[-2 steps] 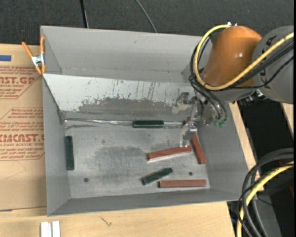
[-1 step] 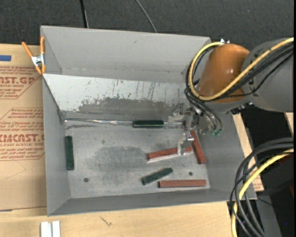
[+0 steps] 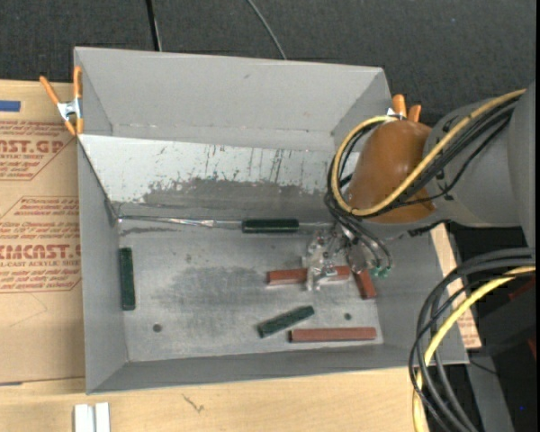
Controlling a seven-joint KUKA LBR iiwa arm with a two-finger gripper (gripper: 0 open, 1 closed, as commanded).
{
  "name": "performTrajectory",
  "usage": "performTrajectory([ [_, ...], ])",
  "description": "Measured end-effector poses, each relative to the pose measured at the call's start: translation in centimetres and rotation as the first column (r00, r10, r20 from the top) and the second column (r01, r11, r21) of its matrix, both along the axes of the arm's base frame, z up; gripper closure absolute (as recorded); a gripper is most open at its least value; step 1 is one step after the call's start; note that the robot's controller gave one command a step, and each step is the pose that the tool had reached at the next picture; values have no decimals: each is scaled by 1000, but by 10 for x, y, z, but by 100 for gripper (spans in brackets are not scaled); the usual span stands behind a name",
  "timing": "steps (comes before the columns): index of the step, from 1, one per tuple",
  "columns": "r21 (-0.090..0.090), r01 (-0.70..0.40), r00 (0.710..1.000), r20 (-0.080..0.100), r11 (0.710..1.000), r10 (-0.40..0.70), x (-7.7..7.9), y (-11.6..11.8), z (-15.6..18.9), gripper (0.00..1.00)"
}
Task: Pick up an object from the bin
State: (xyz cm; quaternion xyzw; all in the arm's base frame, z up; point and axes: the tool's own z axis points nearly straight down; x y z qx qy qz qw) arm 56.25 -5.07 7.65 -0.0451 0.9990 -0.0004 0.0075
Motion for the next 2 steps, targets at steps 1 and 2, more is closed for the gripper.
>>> performTrajectory([
  [1, 0, 0, 1000, 0, 1000, 0, 0, 0, 0, 100],
  [2, -1, 1, 1000, -9, 1000, -1, 21, -14, 137, 100],
])
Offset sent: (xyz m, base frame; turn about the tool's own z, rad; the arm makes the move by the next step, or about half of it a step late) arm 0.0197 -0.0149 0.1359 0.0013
